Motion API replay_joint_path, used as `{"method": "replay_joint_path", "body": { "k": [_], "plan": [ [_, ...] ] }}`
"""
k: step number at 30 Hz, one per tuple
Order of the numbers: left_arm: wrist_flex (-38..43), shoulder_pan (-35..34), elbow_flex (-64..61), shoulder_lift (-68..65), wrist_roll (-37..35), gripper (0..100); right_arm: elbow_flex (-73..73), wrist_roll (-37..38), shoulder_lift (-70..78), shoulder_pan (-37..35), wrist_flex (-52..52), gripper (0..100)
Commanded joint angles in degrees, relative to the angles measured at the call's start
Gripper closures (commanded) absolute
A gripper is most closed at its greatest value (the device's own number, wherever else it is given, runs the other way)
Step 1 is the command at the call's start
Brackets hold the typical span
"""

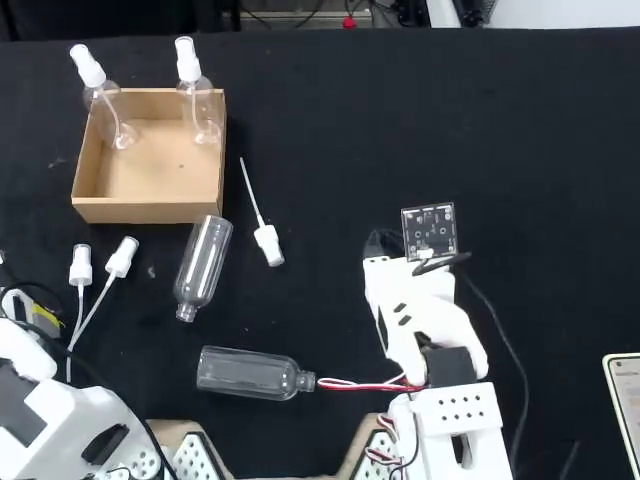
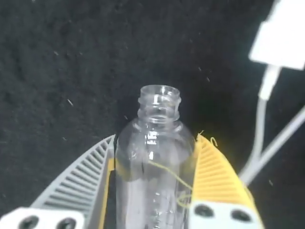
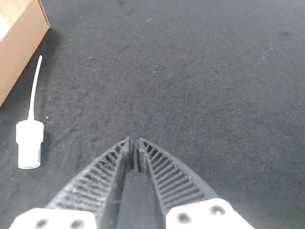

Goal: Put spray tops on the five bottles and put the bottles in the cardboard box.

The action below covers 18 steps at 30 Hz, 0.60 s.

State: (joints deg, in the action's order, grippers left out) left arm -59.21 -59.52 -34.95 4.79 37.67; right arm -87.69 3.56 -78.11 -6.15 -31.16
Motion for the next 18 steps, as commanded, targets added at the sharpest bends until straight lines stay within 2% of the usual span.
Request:
{"method": "replay_joint_path", "body": {
  "k": [1,7,11,14,18],
  "plan": [
    [-9.2,0.0,6.1,2.8,-0.5,88,3.4,-0.1,-0.7,-2.4,-3.3,98.4],
    [-11.3,-0.6,5.8,7.9,-1.1,88,15.3,2.7,-0.2,-12.7,-15.6,98.4],
    [-10.9,-1.4,1.8,12.5,-4.2,88,18.2,3.3,-0.1,-20.8,-15.9,98.4],
    [-10.9,-2.0,-1.5,16.5,-5.1,88,20.6,6.4,0.0,-25.9,-15.9,98.4],
    [-10.9,-3.8,-5.4,23.4,-6.7,88,26.3,6.8,4.3,-30.2,-15.9,98.4]
  ]
}}
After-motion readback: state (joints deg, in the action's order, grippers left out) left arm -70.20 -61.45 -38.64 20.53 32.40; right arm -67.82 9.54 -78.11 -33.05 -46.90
